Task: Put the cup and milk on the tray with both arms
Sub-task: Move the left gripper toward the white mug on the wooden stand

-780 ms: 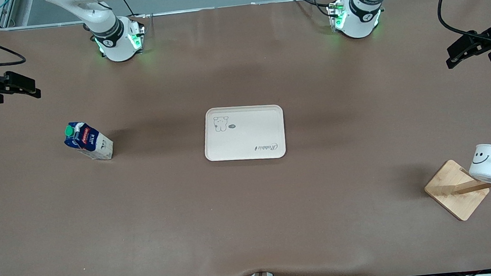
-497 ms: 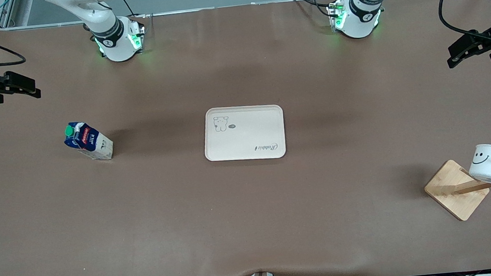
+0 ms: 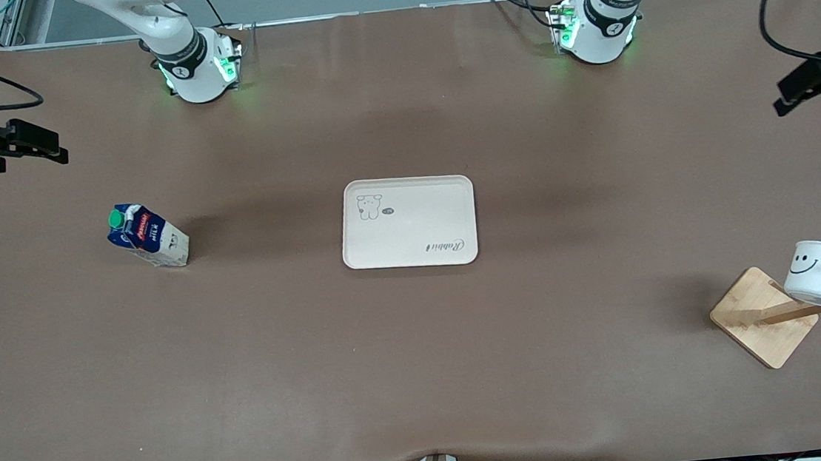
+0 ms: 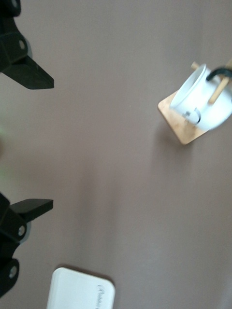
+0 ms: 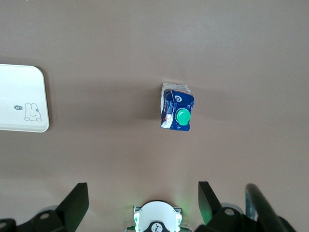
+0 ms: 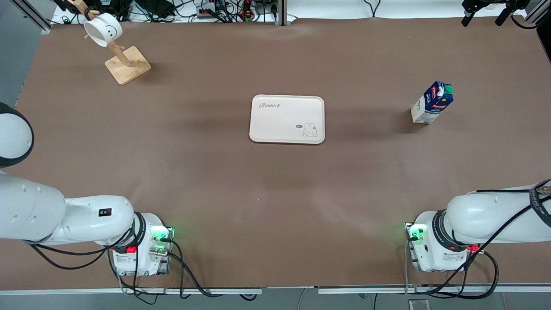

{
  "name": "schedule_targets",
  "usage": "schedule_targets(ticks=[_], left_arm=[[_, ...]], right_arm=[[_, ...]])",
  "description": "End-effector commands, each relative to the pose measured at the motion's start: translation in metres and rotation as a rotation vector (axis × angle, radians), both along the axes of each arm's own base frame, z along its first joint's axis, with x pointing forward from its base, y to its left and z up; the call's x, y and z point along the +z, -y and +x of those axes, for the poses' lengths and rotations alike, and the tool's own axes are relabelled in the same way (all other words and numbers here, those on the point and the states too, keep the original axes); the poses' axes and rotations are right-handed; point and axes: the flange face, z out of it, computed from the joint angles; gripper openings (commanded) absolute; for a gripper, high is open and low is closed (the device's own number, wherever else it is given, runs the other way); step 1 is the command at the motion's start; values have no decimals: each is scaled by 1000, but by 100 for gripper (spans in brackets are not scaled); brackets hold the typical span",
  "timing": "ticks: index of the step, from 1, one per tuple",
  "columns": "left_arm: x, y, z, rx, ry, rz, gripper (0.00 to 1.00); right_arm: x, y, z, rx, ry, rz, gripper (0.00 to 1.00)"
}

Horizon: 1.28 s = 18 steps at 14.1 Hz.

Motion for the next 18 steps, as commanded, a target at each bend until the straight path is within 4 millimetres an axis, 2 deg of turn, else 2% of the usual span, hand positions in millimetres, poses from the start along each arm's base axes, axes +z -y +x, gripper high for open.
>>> schedule_targets(ticks=[1,2,4,7,8,12,18], left_arm=[[-4,-24,3,51,38,17,100],[-15,-45,0,91,44,10,100],[-39,-63,-3,132,87,-21,100],[-67,-68,-15,153,150,-20,100],[-77,-77,-17,173,167,-17,100],[-121,-92,-15,217,239,-38,100],[-166,-101,8,234,397,-44,100]], right_arm=[[7,1,-6,5,8,15,100],[7,1,-6,5,8,15,100],[7,1,-6,5,8,15,100],[8,1,-7,5,10,15,100],[7,1,-6,5,10,15,100],[7,1,-6,5,10,15,100],[8,1,-7,5,10,15,100]])
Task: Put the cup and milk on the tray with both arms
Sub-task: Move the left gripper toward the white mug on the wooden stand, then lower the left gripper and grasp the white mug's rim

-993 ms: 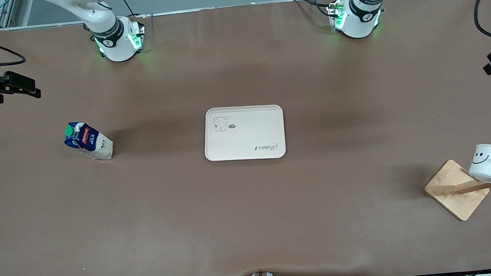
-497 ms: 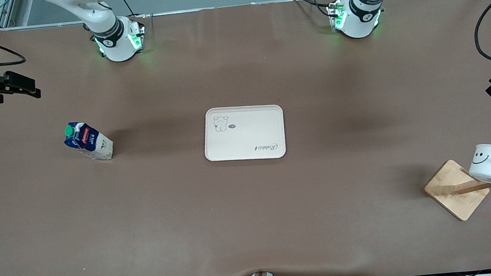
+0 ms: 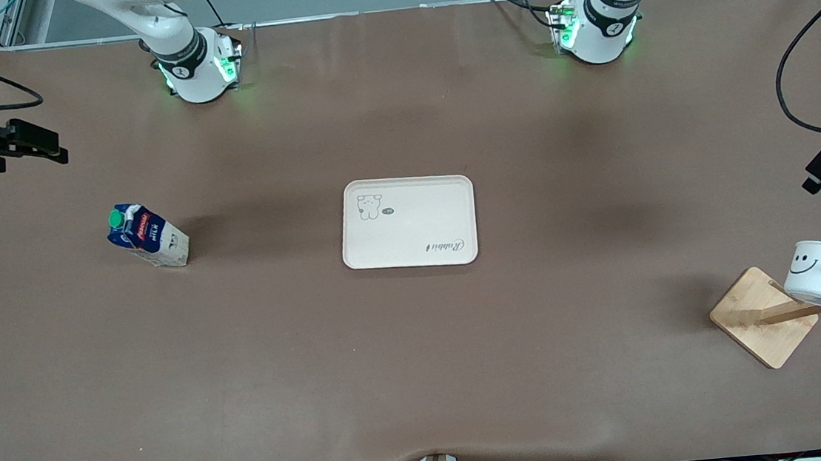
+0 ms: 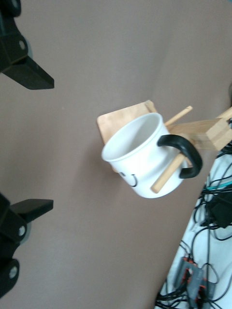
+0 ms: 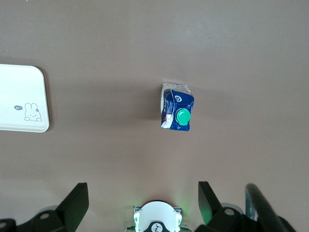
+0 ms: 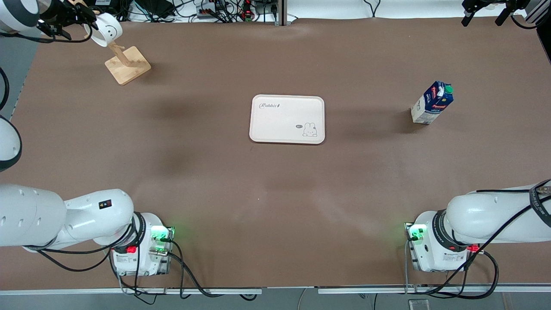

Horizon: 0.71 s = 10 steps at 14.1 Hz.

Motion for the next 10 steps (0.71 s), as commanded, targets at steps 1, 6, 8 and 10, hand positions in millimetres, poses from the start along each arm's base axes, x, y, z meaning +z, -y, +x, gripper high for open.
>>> schedule_targets(ticks=[1,6,8,10], left_arm=[[-18,-3,8,4,42,-3,100],[-33,-8,23,14,110,14,91],[-46,-7,32,13,143,21,91],[-58,-6,43,11,167,25,91]], right_arm=[[7,1,-6,5,10,15,100],[7,1,-6,5,8,15,100],[7,1,-6,4,10,15,100],[7,1,-6,5,8,15,100]])
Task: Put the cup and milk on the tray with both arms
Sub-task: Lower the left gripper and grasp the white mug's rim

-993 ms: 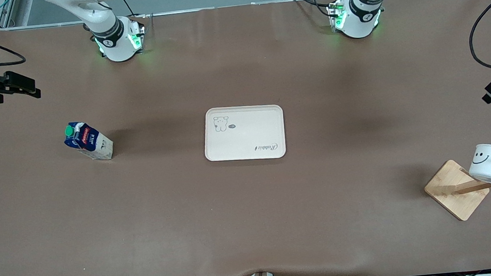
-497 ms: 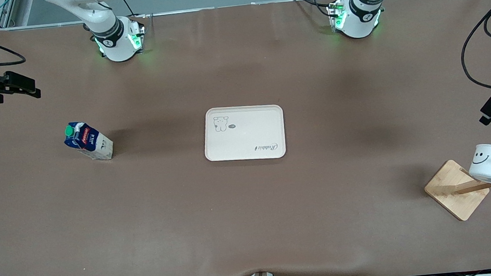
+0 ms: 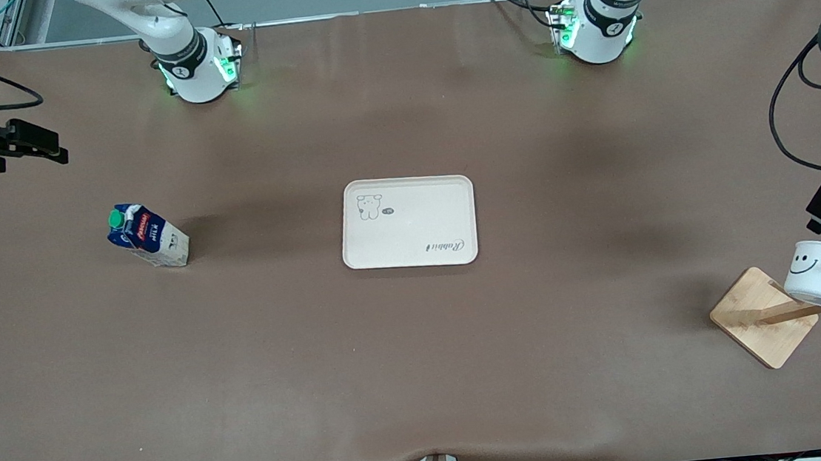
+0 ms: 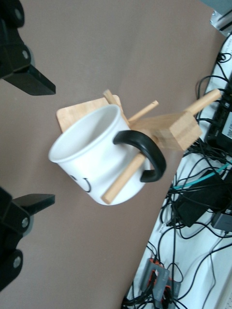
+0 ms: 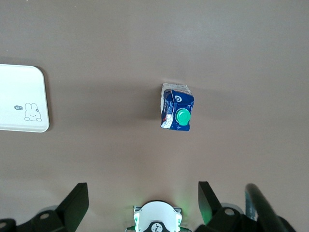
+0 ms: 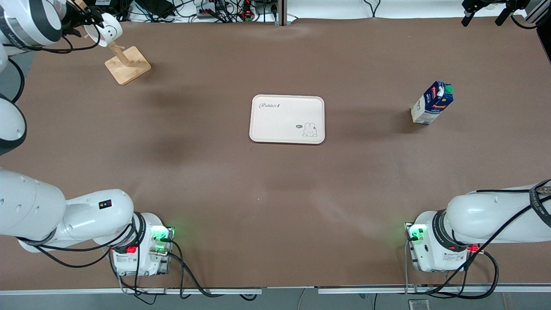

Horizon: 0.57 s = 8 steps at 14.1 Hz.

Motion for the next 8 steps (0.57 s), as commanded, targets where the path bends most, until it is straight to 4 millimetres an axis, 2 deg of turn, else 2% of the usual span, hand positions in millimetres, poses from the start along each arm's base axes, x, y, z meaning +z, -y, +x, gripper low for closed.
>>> schedule_targets(ticks=[1,4,6,8], left_arm=[[-12,1,13,-1,43,-5,90],[-21,1,20,8,61,-16,86],[-25,12,26,13,97,-45,83],[-30,12,29,17,109,-45,79]], right_arm=[[7,1,-6,4,10,15,100],[7,1,-6,4,8,15,100],[7,1,-6,4,8,15,100],[7,1,-6,4,8,15,100]])
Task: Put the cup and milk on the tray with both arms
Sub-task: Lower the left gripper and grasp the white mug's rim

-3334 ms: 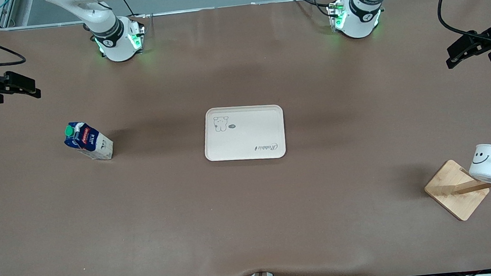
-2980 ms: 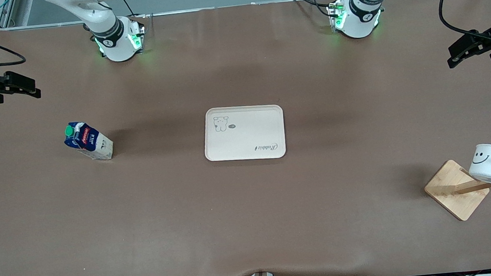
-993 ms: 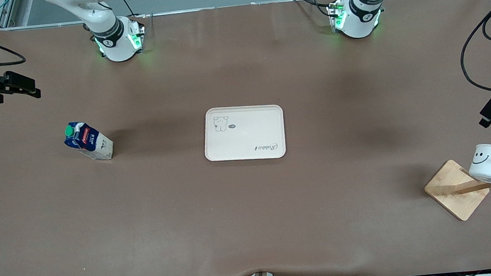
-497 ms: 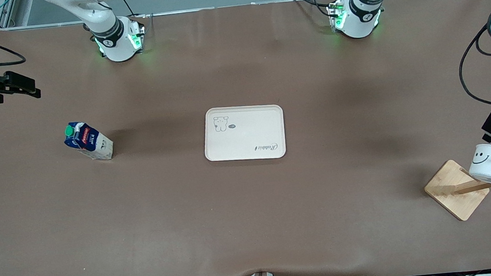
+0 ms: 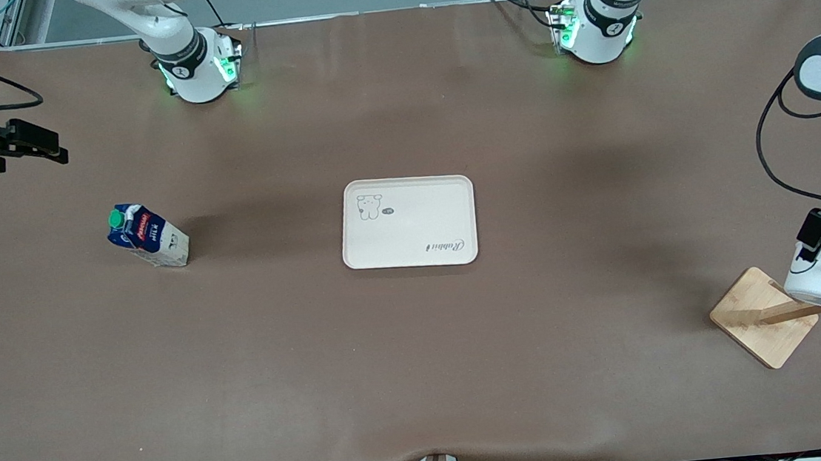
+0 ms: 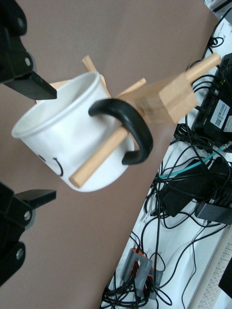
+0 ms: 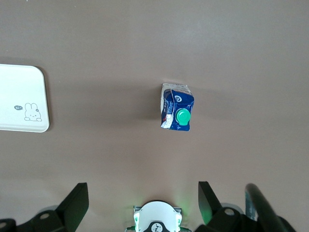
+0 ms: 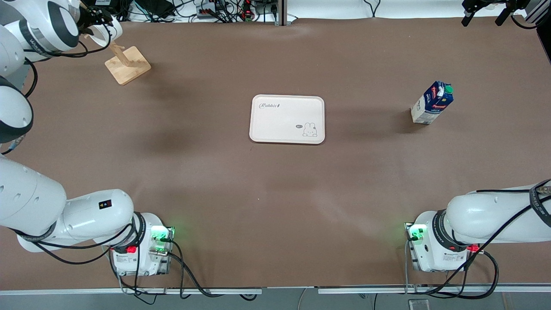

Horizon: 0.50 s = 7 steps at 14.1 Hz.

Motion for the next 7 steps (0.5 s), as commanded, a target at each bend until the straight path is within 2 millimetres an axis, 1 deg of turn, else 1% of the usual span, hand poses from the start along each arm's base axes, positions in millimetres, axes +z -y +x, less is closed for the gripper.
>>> schedule_targets(ticks=[1,2,5,7], left_arm=[[-4,1,8,6,36,-9,78],[-6,2,9,3,41,-8,75],[-7,3,9,0,42,-6,69],[-10,3,11,-4,44,-3,62]], right_arm=[[7,1,-6,4,8,15,100],[7,1,-6,4,8,15,100],[7,1,-6,4,8,15,100],[7,1,-6,4,8,15,100]])
